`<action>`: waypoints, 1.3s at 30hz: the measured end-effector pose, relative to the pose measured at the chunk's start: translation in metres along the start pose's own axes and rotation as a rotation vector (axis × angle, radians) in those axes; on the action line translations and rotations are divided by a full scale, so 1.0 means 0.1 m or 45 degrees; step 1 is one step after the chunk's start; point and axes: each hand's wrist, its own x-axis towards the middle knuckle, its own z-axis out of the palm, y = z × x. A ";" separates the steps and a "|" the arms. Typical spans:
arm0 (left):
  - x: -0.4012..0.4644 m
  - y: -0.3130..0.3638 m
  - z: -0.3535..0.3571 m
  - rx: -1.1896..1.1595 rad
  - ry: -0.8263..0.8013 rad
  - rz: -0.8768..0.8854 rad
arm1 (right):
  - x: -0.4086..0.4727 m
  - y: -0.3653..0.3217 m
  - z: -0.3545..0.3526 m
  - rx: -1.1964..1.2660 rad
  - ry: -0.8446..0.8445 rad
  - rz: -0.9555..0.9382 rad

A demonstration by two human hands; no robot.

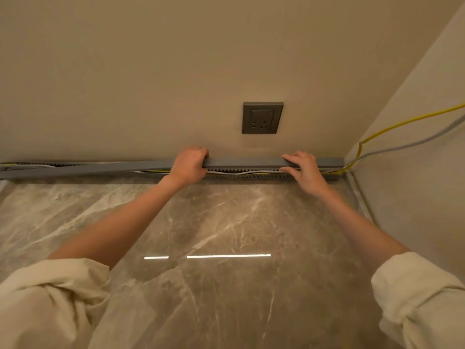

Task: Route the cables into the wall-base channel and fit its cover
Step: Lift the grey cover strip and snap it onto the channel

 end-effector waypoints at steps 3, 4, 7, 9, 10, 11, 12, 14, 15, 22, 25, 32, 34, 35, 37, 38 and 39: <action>0.12 0.14 0.10 -0.109 -0.094 0.068 | 0.05 0.08 0.04 -0.022 -0.050 0.007; 0.15 0.20 0.14 -0.143 -0.118 0.113 | 0.05 0.10 0.06 -0.040 -0.065 0.003; 0.23 0.39 0.27 -0.224 -0.136 0.219 | 0.07 0.18 0.09 -0.081 -0.068 -0.031; 0.27 0.45 0.32 -0.221 -0.139 0.263 | 0.07 0.25 0.09 -0.088 -0.068 -0.040; 0.29 0.46 0.33 -0.220 -0.145 0.273 | 0.07 0.28 0.08 -0.082 -0.065 -0.032; 0.30 0.47 0.33 -0.219 -0.152 0.279 | 0.06 0.33 0.06 -0.078 -0.056 -0.020; 0.32 0.47 0.34 -0.215 -0.154 0.285 | 0.05 0.39 0.04 -0.082 -0.040 -0.008; 0.34 0.46 0.34 -0.195 -0.150 0.293 | 0.02 0.52 -0.03 -0.113 0.005 0.006; 0.35 0.45 0.34 -0.183 -0.151 0.290 | 0.01 0.59 -0.08 -0.129 0.026 0.016; 0.48 0.75 0.41 -0.259 -0.170 0.354 | 0.07 0.77 -0.29 -0.038 -0.025 0.021; 0.64 1.06 0.49 -0.290 -0.184 0.426 | 0.08 0.71 -0.26 -0.015 -0.025 0.020; 0.88 1.51 0.76 -0.178 -0.217 0.449 | -0.15 0.74 -0.21 0.070 0.288 0.154; 0.87 1.50 0.80 -0.164 -0.142 0.468 | -0.32 0.72 -0.14 0.252 0.620 0.353; 0.87 1.49 0.82 -0.126 -0.097 0.500 | -0.41 0.71 -0.10 0.342 0.762 0.478; 0.86 1.48 0.87 -0.003 0.006 0.592 | -0.54 0.71 -0.02 0.456 0.904 0.714; 0.85 1.48 0.89 0.077 0.058 0.636 | -0.58 0.72 0.01 0.478 0.906 0.809; 0.86 1.48 0.90 0.159 0.097 0.666 | -0.60 0.75 0.02 0.488 0.884 0.883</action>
